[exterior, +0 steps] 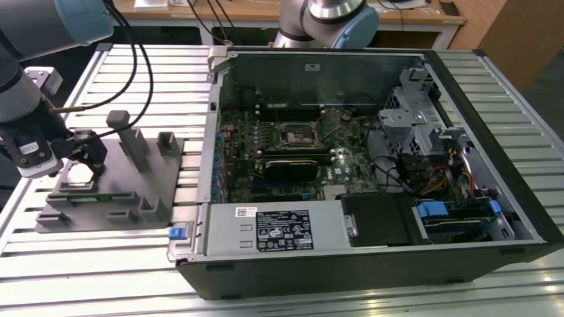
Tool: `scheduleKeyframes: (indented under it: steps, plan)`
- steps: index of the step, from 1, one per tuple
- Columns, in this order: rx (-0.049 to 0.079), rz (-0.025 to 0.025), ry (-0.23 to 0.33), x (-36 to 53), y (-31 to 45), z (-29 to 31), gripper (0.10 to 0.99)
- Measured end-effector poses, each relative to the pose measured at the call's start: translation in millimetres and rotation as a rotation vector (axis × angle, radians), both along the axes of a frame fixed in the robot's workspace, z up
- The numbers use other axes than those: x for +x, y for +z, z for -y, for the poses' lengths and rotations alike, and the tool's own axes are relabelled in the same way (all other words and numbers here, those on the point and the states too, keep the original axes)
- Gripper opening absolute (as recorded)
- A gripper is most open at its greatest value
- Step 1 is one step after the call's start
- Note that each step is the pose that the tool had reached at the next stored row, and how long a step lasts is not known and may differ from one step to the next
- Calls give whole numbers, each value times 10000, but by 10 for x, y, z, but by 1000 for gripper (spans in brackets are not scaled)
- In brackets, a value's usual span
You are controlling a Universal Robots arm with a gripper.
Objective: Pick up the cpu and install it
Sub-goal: 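Pick up the cpu and move it towards the insertion slot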
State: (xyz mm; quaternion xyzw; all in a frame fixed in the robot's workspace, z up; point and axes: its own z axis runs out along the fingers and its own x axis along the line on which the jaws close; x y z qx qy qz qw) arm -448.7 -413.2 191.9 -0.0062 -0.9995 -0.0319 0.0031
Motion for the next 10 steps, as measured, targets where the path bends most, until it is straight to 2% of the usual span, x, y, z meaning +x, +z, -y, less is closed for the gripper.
scheduleKeyframes:
  steps: [5,10]
  plan:
    - [0,-1,9,-4,-16,-54,824]
    - [0,0,-15,-8,-48,-59,824]
